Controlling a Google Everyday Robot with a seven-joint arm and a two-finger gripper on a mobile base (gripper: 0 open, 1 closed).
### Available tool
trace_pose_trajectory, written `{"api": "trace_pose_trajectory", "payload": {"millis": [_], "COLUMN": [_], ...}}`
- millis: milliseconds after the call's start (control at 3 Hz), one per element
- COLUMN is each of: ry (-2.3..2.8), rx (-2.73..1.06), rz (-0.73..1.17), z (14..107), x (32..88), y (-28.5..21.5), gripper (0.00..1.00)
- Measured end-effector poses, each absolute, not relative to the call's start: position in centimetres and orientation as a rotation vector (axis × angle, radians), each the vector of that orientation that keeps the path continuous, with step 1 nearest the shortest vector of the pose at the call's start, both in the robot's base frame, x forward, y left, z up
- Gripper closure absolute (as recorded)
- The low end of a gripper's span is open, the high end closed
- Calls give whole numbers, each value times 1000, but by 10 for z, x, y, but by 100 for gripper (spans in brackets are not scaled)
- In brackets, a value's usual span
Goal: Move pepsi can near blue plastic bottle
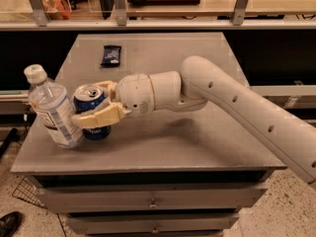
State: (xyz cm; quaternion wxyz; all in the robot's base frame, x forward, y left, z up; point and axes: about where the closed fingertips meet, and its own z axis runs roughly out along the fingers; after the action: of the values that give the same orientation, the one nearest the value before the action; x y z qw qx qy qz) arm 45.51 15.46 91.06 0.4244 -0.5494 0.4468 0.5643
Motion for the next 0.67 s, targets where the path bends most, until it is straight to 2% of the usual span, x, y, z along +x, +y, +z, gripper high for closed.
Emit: {"api": "trace_pose_trajectory", "payload": {"millis": [333,667], "ry": [1108,1100], "rx": [-1380,-1385], "rz": [1415,1403], "z": [905,903], "x": [453,454], "y": [163,167], "gripper": [85,61]}}
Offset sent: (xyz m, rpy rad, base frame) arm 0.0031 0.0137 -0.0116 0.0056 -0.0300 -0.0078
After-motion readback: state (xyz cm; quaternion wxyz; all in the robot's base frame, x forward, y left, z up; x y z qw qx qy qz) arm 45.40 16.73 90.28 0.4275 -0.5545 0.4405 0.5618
